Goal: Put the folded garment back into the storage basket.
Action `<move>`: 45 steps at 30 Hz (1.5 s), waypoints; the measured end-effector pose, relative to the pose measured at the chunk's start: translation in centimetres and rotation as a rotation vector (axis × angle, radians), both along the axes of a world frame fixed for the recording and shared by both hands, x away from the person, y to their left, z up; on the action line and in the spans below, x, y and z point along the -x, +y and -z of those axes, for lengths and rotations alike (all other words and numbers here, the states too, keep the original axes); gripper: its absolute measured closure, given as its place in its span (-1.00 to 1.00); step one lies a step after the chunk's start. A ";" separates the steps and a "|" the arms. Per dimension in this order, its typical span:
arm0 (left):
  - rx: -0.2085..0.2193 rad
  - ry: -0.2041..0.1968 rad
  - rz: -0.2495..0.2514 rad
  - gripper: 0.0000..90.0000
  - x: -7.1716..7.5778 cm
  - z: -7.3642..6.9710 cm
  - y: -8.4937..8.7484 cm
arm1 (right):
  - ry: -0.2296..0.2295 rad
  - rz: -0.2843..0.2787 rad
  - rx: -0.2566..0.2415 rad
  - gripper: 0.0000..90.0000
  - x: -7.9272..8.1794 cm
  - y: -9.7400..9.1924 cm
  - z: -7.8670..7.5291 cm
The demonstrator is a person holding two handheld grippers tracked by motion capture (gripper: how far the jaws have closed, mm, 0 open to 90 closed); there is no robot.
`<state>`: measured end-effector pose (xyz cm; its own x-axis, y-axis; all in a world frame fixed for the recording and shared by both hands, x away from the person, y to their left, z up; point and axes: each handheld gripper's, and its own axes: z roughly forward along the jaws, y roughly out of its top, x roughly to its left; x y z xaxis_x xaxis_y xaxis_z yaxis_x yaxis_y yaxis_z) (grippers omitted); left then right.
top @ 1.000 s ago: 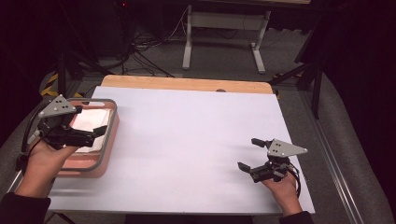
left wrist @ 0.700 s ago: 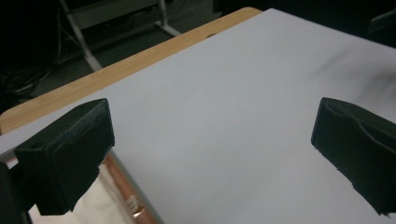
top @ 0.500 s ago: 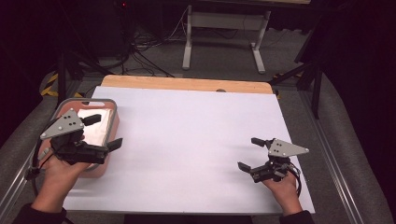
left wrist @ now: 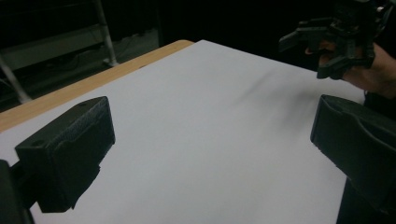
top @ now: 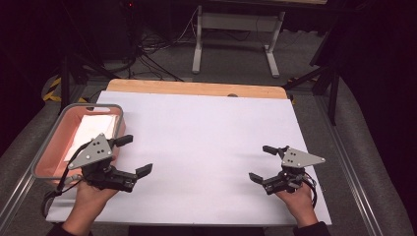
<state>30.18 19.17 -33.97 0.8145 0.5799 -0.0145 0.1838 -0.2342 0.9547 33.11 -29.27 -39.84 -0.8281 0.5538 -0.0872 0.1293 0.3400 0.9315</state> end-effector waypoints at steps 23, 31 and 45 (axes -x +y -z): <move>0.046 -0.001 0.044 -0.99 -0.4 6.1 -5.5 | -0.021 -0.039 -0.022 -1.00 0.9 0.4 0.4; 0.044 0.006 0.054 -1.00 -1.1 7.7 -6.3 | -0.015 -0.047 -0.033 -1.00 1.2 0.4 1.0; 0.037 0.038 0.063 -1.00 -2.5 10.1 -6.1 | -0.018 -0.027 -0.056 -1.00 1.8 -0.3 2.1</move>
